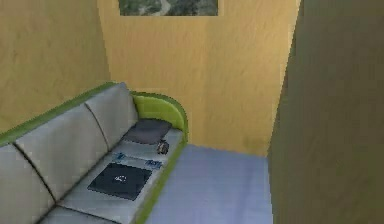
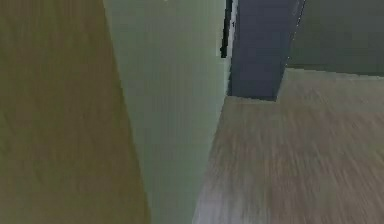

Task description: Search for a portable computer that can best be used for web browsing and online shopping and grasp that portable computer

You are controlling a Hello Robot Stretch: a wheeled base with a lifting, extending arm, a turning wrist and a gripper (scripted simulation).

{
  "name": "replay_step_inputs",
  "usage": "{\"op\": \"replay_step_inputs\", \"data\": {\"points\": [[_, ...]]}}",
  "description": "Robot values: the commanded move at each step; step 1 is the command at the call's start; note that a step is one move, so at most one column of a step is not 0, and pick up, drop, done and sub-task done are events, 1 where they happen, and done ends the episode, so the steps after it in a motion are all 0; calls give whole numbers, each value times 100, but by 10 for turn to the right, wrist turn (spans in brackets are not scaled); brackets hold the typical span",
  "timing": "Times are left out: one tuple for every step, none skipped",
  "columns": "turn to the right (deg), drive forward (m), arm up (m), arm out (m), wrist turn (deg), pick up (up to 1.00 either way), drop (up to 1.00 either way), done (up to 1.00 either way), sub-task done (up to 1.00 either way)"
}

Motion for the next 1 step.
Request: {"op": "replay_step_inputs", "data": {"points": [[0, 100, 0, 0, 0, 0, 0, 0, 0]]}}
